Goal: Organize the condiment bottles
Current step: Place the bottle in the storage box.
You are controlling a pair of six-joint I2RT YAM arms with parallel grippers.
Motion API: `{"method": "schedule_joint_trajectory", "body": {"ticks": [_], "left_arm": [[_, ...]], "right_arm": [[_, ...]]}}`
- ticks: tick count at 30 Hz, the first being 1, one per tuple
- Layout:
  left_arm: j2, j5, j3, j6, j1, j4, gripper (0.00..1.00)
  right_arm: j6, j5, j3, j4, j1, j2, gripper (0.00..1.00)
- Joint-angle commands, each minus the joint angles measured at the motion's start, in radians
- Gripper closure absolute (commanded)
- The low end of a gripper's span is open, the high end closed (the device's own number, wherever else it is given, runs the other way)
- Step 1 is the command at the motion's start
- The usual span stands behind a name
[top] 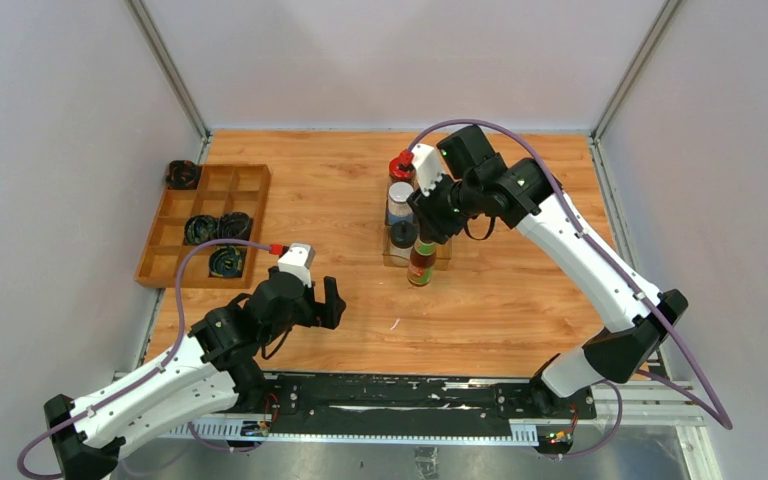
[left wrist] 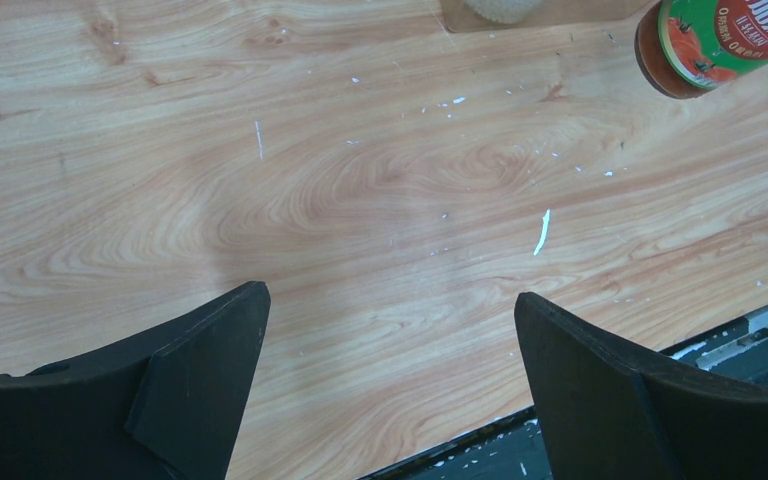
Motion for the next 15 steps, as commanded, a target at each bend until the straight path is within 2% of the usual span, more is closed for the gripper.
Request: {"method": "schedule_joint_trajectory", "body": {"ticks": [1,15], "left_arm": [[-0.003,0.008,-0.009,-0.007,0.002,0.002,0.00],[0.015,0.032,0.008,0.006,0.002,0.003,0.00]], "right_arm": [[-0.013,0.012,0.048,-0.006,-0.021,-0.049,0.69],[-0.028,0.141,0.066,-0.042,-0.028,-0.052,0.69]]}}
